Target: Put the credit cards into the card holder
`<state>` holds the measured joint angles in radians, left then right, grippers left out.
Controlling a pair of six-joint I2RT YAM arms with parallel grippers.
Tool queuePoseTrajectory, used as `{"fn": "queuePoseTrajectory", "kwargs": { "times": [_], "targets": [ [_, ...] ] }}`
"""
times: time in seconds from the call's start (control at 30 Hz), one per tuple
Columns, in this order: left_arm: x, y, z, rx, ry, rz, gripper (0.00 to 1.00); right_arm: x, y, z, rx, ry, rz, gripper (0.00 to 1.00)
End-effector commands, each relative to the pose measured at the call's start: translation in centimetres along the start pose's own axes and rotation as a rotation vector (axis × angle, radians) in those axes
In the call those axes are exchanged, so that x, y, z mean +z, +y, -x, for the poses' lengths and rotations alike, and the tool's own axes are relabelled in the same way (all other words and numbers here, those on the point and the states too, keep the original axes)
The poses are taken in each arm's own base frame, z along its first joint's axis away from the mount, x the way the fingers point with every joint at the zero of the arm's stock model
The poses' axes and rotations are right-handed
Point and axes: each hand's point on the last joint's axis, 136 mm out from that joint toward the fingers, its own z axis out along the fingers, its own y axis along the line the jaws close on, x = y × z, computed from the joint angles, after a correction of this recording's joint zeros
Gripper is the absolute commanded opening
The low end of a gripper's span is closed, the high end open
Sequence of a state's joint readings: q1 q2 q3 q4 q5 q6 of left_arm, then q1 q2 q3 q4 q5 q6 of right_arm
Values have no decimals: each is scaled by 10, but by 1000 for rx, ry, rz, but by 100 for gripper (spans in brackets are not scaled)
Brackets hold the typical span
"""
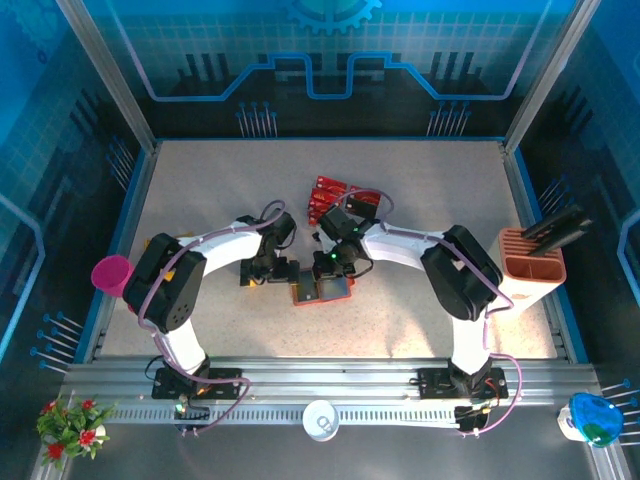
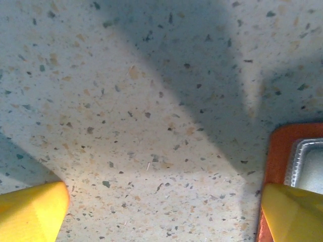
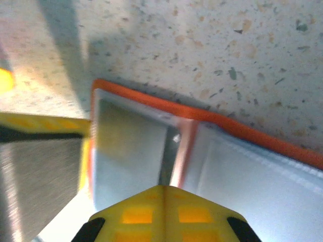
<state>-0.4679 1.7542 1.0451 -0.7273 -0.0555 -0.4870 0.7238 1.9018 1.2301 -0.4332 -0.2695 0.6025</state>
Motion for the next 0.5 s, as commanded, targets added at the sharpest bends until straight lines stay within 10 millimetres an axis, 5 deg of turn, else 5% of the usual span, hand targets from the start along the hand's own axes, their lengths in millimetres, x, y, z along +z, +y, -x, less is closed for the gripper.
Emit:
{"fn": "queuePoseTrajectory", "kwargs": {
  "times": [0.0,0.2,0.47],
  "targets": [
    [-23,-11,26,4,-80,-77,99,-37,6,10,22,-80,53,5],
    [-65,-19,46,-17,-162,-146,99,-67,-26,9,76,-145,26,12],
    [-93,-55,45,-49,-176,-317,99,-65,-49,1,98,-129,27,12]
  ]
}}
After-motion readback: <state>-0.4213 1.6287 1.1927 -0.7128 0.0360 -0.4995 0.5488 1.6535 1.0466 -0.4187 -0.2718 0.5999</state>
